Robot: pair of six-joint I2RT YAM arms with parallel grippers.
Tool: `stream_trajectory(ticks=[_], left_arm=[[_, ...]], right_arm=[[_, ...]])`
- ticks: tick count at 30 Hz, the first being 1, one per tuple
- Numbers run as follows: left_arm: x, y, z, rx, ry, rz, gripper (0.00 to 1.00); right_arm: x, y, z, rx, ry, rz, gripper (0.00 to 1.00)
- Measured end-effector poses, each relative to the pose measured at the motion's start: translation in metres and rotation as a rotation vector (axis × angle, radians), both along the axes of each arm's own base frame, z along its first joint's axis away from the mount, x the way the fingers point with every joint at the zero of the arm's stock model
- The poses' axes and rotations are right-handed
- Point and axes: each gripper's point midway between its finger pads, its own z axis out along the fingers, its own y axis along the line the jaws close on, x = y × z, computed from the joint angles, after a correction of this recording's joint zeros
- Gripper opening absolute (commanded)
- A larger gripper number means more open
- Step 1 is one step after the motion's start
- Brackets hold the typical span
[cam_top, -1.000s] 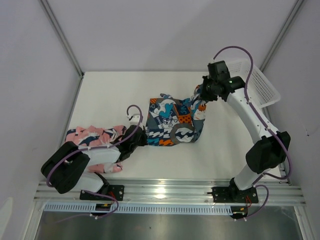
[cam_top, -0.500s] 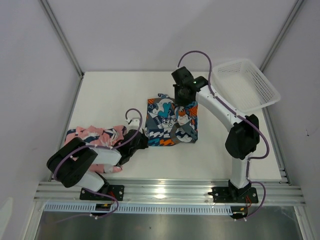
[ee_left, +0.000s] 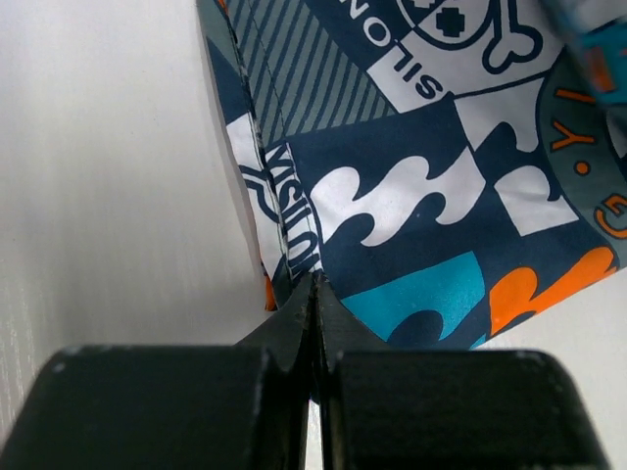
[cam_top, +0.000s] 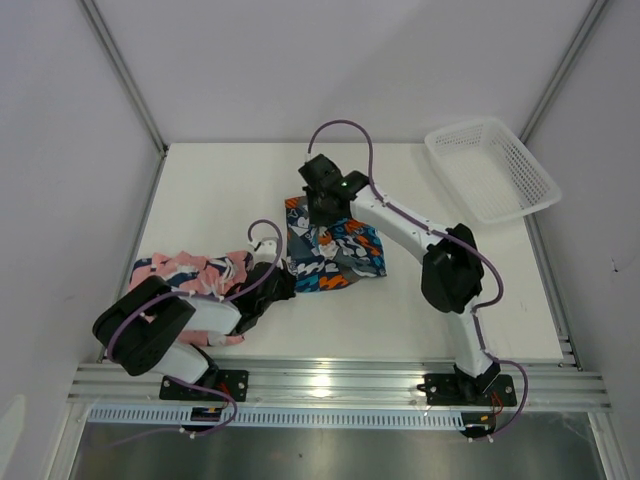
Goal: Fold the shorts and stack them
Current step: Fold the shorts
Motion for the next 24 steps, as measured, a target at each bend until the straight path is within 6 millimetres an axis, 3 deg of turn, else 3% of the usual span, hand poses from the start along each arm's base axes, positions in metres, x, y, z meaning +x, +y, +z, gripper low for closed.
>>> stream_trajectory(ticks=[10,12,14,19,24], left_arm=[[-0.007,0.004,0.001,-0.008,0.009,-0.003,0.00],[-0.011,0.006,0.001,-0.005,0.018,-0.007,0.00],[-0.015,0.008,0.002,0.001,0.027,-0.008,0.00],[-0.022,0.014,0.010,0.012,0.035,-0.009,0.00],[-0.026,0.019,0.017,0.017,0.034,-0.004,0.00]], right_arm=[[-0.003,0.030,-0.069,-0.051,0.052,0.037,0.07],[-0.005,0.033,-0.082,-0.065,0.065,0.043,0.15],[-0.009,0.037,-0.093,-0.074,0.078,0.051,0.36],[-0.014,0.055,-0.093,-0.002,0.099,0.069,0.56],[-0.021,0.066,-0.080,0.156,0.141,0.077,0.59]])
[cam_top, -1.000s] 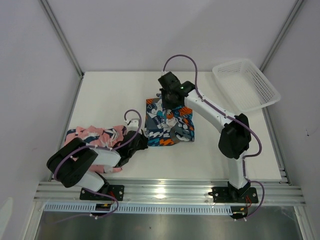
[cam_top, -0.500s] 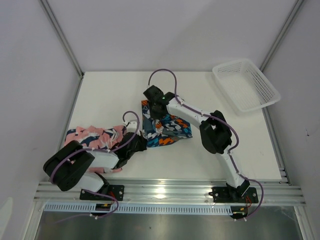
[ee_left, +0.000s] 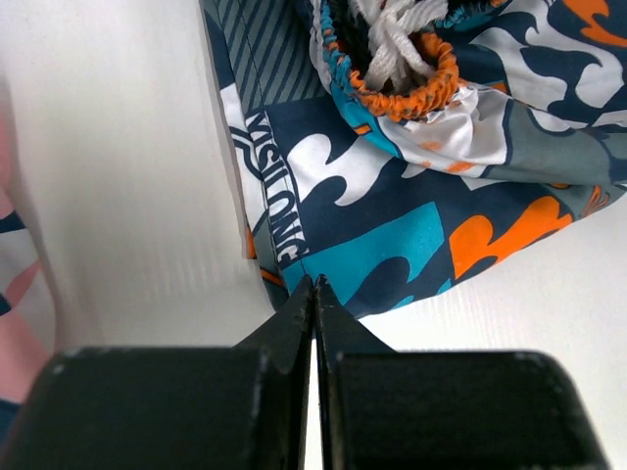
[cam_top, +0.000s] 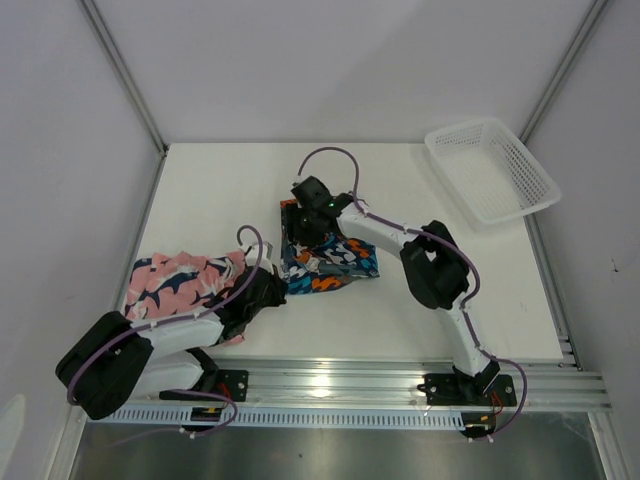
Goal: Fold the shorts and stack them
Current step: Fold the shorts
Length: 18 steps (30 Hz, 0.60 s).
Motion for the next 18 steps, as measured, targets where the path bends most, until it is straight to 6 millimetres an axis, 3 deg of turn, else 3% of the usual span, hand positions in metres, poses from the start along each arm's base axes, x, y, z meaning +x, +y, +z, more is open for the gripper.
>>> stream_trajectory(ticks=[7,9,14,18], left_arm=[[-0.002,0.005,0.009,0.011,-0.010,0.003,0.00],[0.000,0.004,0.012,0.020,-0.013,0.003,0.00],[0.012,-0.004,0.032,0.020,-0.046,-0.010,0.00],[0.029,-0.018,0.059,0.005,-0.090,-0.021,0.00]], right_arm=[[0.002,-0.007,0.056,0.307,0.028,-0.014,0.58],[0.012,-0.016,0.076,0.386,-0.003,-0.025,0.57],[0.015,-0.035,0.108,0.425,-0.086,-0.022,0.54],[0.011,-0.049,0.118,0.379,-0.130,-0.024,0.57]])
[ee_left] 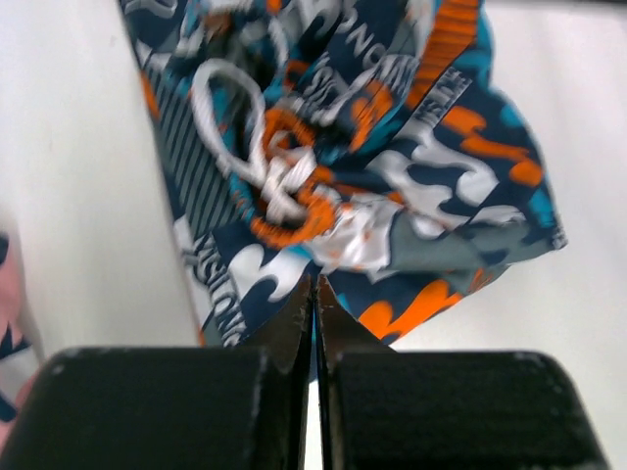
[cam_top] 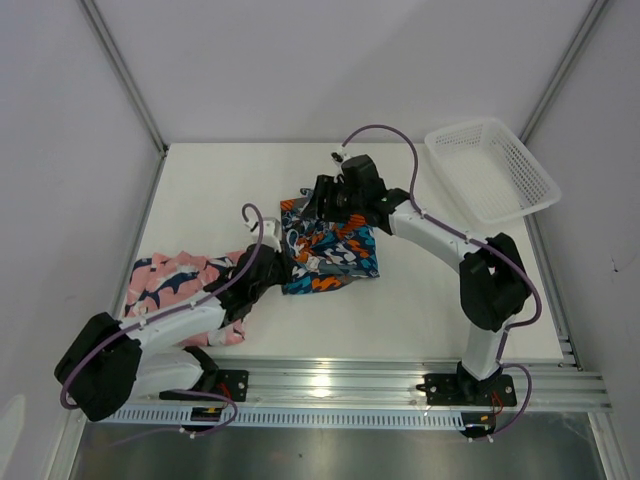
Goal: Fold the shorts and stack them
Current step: Fold the shorts
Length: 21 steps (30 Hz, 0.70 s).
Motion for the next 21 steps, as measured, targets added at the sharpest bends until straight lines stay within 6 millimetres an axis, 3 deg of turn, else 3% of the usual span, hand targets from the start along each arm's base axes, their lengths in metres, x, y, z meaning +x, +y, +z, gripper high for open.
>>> stream_trajectory(ticks=[5,9,15,21], left_arm=[[0.019,-0.020,0.027,-0.008,-0.044,-0.043,0.00],[0.031,-0.038,0.033,-0.014,-0.049,-0.085,0.00],[0.039,-0.053,0.015,-0.010,-0.027,-0.125,0.00],[0.044,-0.057,-0.011,0.012,0.005,-0.127,0.00]], right_arm=[[-0.004,-0.022,-0.022,-0.103,0.033,-0.030,0.50],[-0.012,-0.042,-0.052,-0.181,0.099,-0.059,0.51],[-0.005,-0.057,-0.070,-0.217,0.131,-0.091,0.57],[0.007,-0.054,-0.097,-0.235,0.174,-0.095,0.61]])
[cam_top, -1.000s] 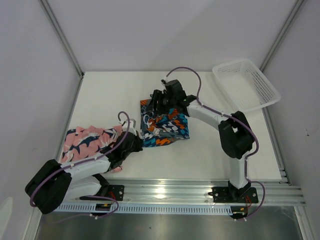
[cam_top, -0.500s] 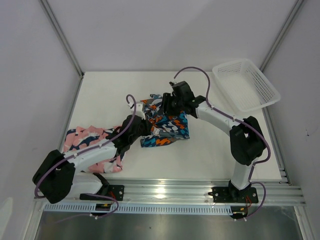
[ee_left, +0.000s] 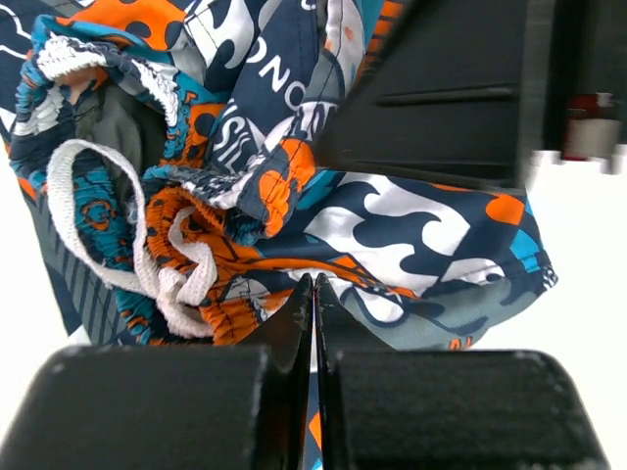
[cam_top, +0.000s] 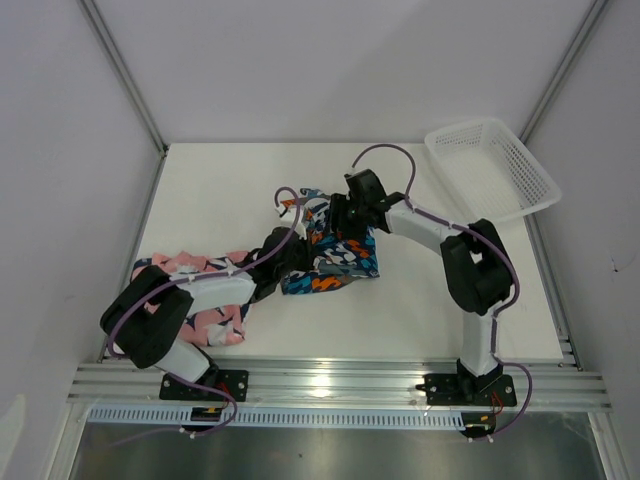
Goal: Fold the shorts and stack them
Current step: Fold the shorts
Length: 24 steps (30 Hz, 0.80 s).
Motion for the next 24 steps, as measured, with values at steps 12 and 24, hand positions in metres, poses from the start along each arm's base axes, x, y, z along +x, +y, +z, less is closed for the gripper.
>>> stream_trajectory(ticks=[12,24], left_arm=[[-0.008,0.016,-0.042,0.052,0.032,0.038,0.00],[-0.005,0.015,-0.063,0.047,0.031,0.050,0.00]], right_arm=[[0.030,0.030,-0.013,0.051,0.013,-0.017,0.00],[0.059,0.072,0.006,0.281,-0.038,-0.009,0.14]])
